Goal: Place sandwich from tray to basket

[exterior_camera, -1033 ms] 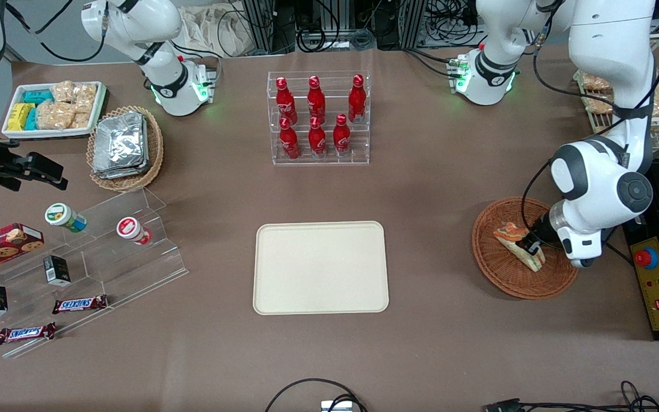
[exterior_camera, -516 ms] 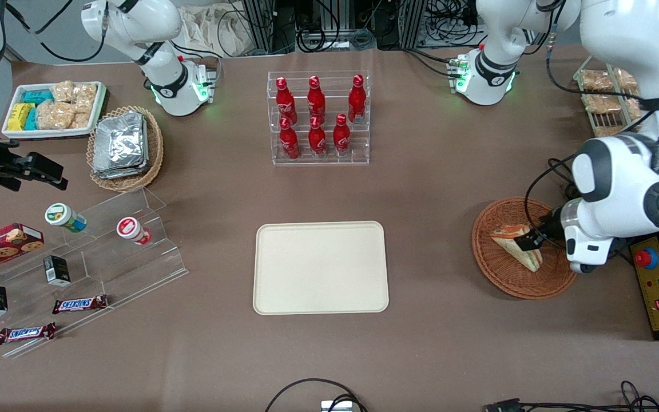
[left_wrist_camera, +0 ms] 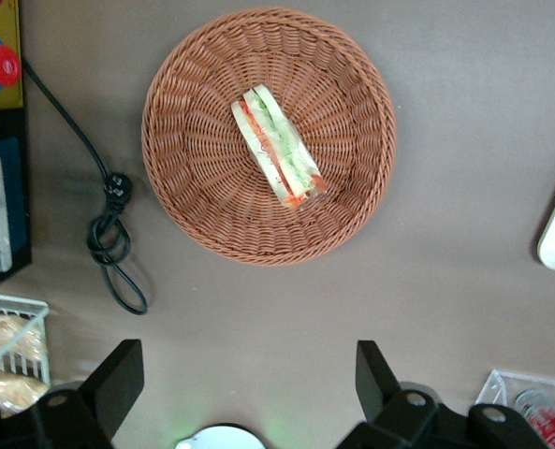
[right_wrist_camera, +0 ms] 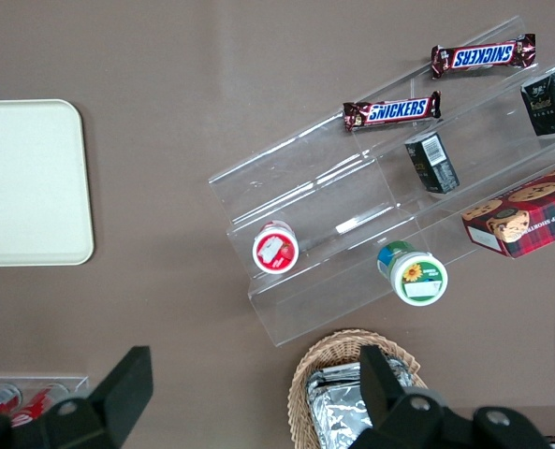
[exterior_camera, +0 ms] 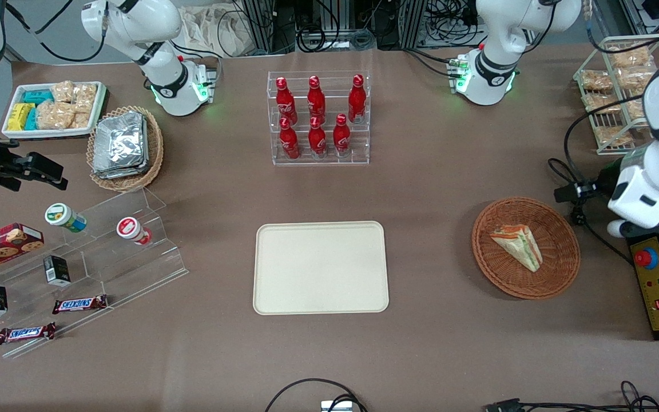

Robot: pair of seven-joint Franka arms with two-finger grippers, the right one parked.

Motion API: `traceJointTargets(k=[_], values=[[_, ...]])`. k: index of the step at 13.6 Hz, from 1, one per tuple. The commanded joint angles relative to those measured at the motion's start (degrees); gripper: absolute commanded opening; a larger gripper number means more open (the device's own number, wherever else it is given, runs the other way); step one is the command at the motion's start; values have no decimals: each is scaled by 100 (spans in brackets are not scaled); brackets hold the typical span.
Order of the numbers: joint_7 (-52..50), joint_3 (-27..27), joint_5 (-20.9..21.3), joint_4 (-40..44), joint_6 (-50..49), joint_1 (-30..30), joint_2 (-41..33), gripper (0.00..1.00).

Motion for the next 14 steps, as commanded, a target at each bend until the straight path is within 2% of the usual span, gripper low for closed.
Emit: traceJointTargets(k=[1,5,11,14], values=[[339,-29,153,-687,166,-61,-593,100],[296,-354,153,-777,184,-62,-727,100],[304,-916,162,-452,87,-62,-665,100],[165,-1530,556,-407,105,53,-735,100]])
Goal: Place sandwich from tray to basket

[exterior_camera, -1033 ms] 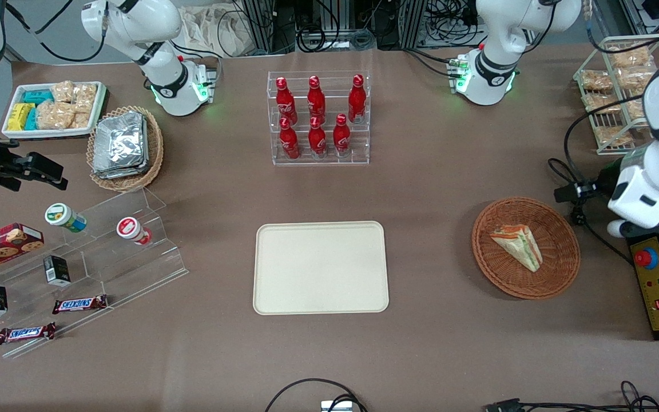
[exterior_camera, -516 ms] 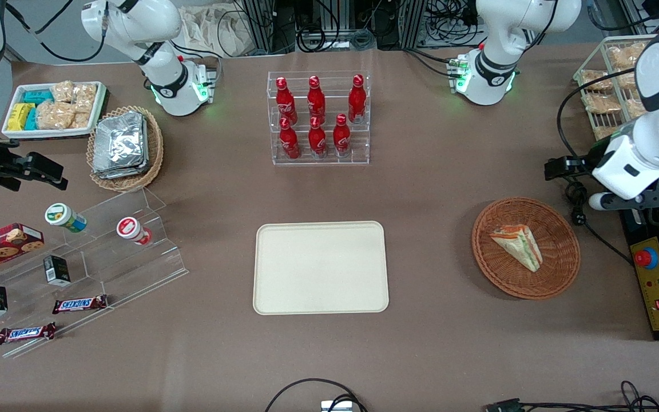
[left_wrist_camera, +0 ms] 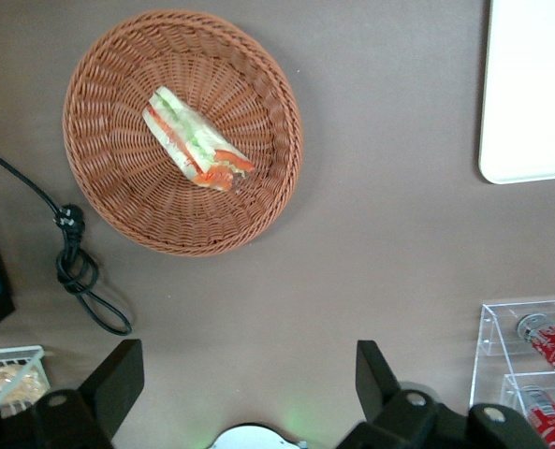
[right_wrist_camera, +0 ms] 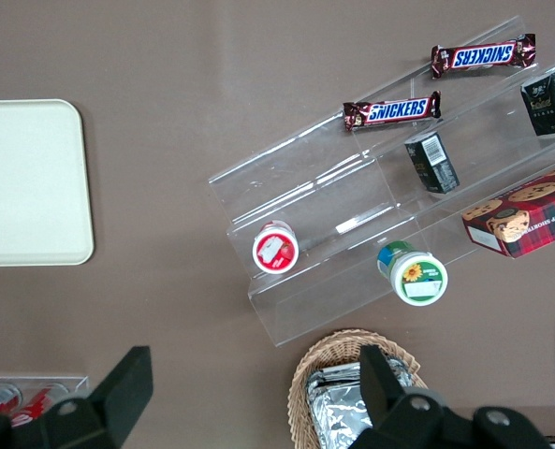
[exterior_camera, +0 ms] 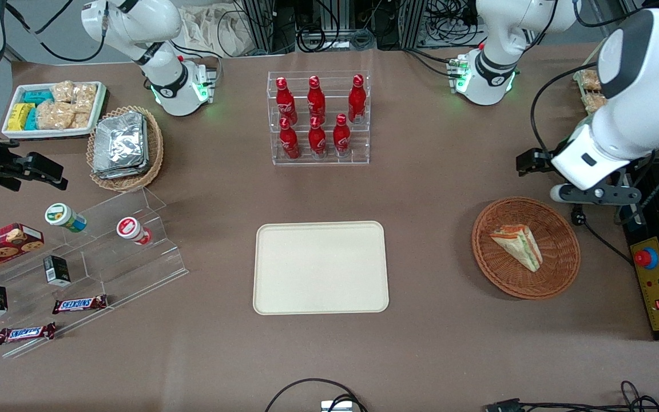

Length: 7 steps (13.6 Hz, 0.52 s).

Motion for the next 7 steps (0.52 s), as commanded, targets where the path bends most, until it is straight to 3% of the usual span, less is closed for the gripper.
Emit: traceJointTargets(k=[1,5,7], values=[[-249,-358,299,-19,-22,55,-167,100],[-33,-367,325,25,57,72,-123,100],[371,-297,587,-1,188,81,-62,100]])
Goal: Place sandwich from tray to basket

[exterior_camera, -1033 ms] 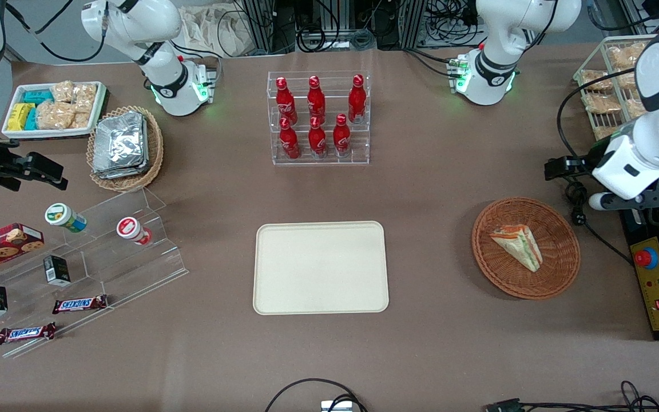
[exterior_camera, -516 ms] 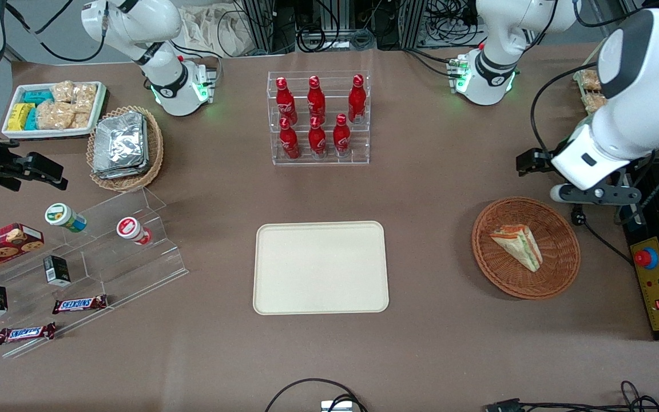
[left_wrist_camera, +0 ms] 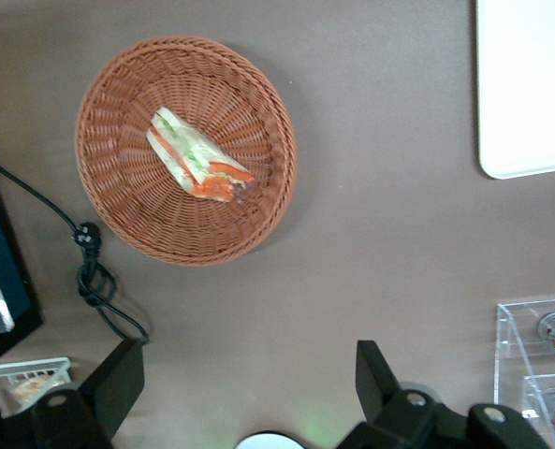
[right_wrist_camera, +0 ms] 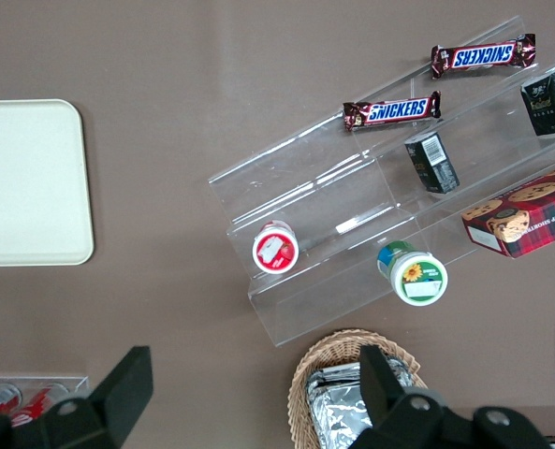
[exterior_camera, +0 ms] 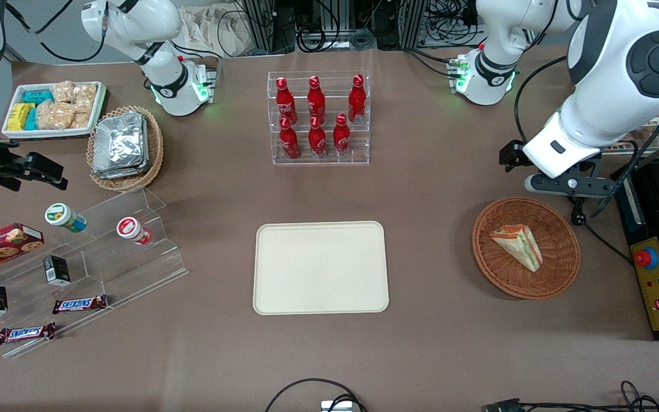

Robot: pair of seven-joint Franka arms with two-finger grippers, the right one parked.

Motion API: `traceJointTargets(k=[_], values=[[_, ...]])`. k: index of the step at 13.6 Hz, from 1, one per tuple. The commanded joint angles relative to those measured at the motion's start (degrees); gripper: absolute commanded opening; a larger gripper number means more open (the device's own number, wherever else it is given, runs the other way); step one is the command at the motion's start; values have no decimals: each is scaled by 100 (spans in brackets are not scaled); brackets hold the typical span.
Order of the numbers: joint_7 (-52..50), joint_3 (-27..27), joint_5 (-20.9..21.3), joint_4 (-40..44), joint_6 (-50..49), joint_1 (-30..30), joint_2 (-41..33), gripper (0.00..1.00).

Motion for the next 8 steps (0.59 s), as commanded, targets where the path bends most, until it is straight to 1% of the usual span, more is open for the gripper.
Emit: traceJointTargets(k=[1,2,3,5,8], values=[[627,-101,251,-49,259,856,64,100],[934,-825,216,-50,330,1621,117,100],[1025,-1180,268,-58,417,2081,135,100],[991,-1289,268,64,445,2270,275,100],[964,-1254,312,511,357,2209,538,100]])
